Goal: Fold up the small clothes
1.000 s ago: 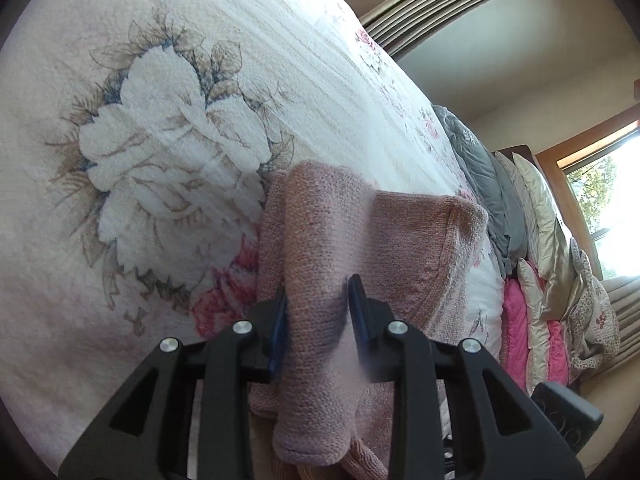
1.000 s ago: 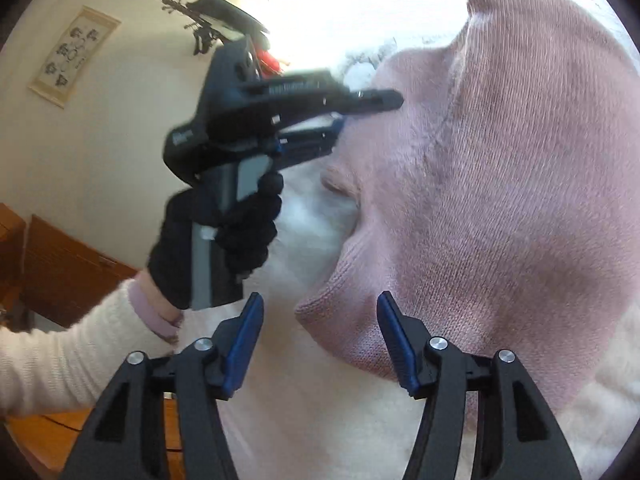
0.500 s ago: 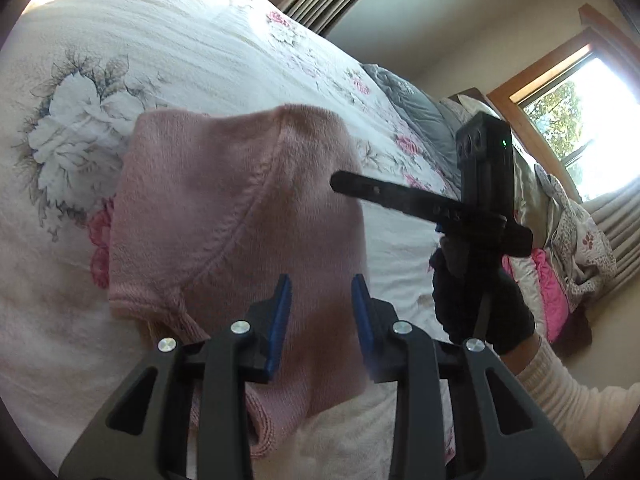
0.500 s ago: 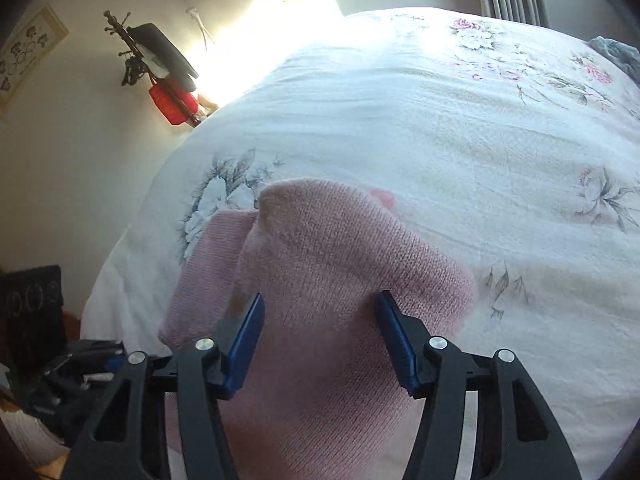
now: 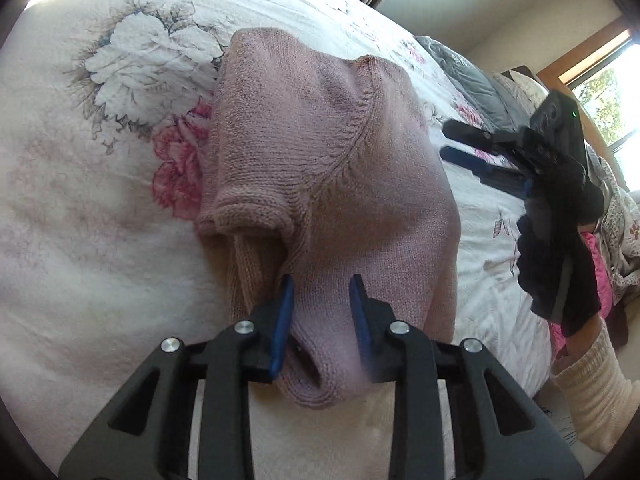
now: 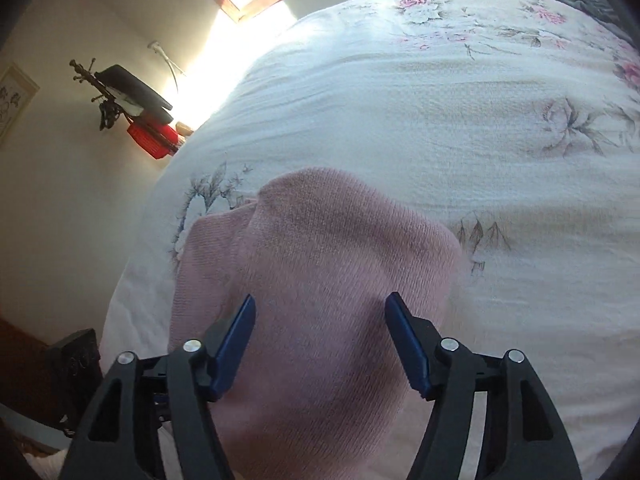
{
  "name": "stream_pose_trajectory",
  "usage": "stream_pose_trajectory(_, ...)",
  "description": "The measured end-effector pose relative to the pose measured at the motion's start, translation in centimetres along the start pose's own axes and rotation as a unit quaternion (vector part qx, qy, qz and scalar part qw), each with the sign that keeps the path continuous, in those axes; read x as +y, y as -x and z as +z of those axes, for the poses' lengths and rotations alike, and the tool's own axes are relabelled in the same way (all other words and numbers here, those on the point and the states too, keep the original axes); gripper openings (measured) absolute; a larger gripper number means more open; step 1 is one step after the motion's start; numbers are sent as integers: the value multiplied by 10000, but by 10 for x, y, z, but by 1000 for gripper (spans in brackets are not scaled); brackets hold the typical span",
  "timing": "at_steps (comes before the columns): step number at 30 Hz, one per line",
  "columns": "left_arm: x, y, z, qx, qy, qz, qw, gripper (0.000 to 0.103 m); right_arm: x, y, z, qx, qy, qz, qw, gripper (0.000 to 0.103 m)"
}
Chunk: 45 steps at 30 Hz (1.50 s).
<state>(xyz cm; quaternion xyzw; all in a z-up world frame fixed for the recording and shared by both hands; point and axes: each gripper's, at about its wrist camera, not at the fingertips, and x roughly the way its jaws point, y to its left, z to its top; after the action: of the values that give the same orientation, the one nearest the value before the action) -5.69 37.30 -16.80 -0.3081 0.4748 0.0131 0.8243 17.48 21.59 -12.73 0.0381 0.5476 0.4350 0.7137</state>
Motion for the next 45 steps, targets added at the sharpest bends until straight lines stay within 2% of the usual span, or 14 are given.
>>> stream_pose_trajectory(3,-8,19,-5,-200,-85,113,9997,36,-8,17,-44,118,-235,119,9996,70)
stream_pose_trajectory(6,-19,31,-12,-304,-157,39,9994,38,-21,17,-90,507,-671,455,9954,71)
stream_pose_trajectory(9,-32,30,-18,-315,-356,135,9988,41,-27,5,-123,888,-840,452,9915,70)
stream_pose_trajectory(11,-41,18,-18,-272,-437,264,9983,43,-32,-3,-133,1017,-1031,535,9880,66)
stream_pose_trajectory(13,-37,10,-21,-188,-390,372,9984,43,-34,-11,-138,1178,-1136,575,9848,40)
stream_pose_trajectory(16,-29,1,-24,-47,-371,741,9965,43,-35,-9,-140,1235,-1150,622,9837,24)
stream_pose_trajectory(18,-23,-3,-26,-4,-307,712,9970,43,-37,-4,-139,1296,-1081,593,9839,21)
stream_pose_trajectory(24,-11,-16,-25,124,-152,749,9970,45,-29,-16,-137,1580,-705,106,9849,20)
stream_pose_trajectory(27,-5,-14,-23,176,-63,678,9975,43,-28,-19,-134,1637,-687,76,9841,21)
stream_pose_trajectory(29,-5,-8,-21,211,30,623,9978,43,-26,-16,-133,1613,-629,94,9849,26)
stream_pose_trajectory(31,-6,5,-18,184,110,681,9974,47,-20,-10,-130,1566,-567,144,9859,44)
stream_pose_trajectory(36,7,45,5,-345,363,524,9974,66,-18,21,-110,974,-666,480,9919,65)
stream_pose_trajectory(40,32,34,35,-210,656,209,9974,66,-20,26,-92,683,-688,604,9935,71)
stream_pose_trajectory(45,62,0,59,13,1148,-7,9934,64,-28,18,-76,579,-735,758,9927,72)
